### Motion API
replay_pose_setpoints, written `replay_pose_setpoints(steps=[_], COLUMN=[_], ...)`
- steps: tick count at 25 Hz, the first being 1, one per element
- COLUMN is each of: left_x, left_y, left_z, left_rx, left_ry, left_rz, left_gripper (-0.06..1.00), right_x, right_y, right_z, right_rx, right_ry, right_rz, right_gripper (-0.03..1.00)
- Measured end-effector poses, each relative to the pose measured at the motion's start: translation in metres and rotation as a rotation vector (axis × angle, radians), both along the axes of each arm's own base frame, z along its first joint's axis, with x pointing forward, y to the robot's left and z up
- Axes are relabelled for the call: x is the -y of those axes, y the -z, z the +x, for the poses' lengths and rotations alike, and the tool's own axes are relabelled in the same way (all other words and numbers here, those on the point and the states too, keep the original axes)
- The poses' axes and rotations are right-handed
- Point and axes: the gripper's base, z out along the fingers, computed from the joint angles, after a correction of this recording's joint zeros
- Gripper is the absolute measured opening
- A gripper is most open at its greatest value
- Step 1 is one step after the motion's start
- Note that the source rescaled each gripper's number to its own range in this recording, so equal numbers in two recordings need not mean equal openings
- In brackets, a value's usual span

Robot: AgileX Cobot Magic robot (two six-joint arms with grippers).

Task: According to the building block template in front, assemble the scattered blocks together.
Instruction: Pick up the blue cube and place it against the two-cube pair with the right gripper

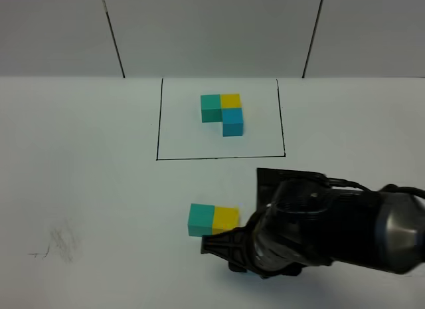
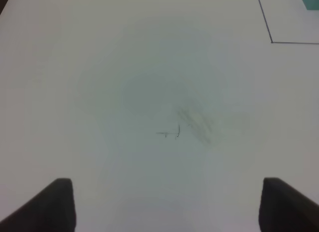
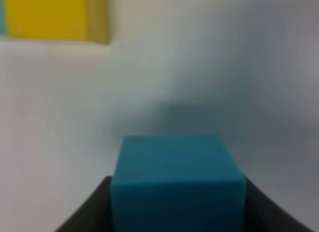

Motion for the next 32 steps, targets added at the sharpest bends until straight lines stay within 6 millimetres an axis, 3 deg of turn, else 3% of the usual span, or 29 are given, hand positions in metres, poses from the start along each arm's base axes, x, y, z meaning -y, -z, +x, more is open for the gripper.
replay_pose_setpoints(steps=[8,15,32], left_x=[-0.003,-0.009,-0.011], left_y=[0.000,0.000,-0.001], left_z=[0.000,-0.001,-0.001], left_rx=[-0.002,-0.005,0.000], left_ry=[-0.017,-0.062,-0.071], left_rz=[0.025,0.080,0.105], left_gripper=[0.64,0.64,0.64], right_x=[-0.045,-0.064,-0.056], right_y=[0.018,0.029,0.048], right_z=[0.020,0.028,0.048], right_rx=[-0.063,-0.112,-0.153], right_ry=[-0.013,-0.008,0.094], right_rz=[0.020,0.033,0.006], right_gripper=[0.02,0.02,0.02])
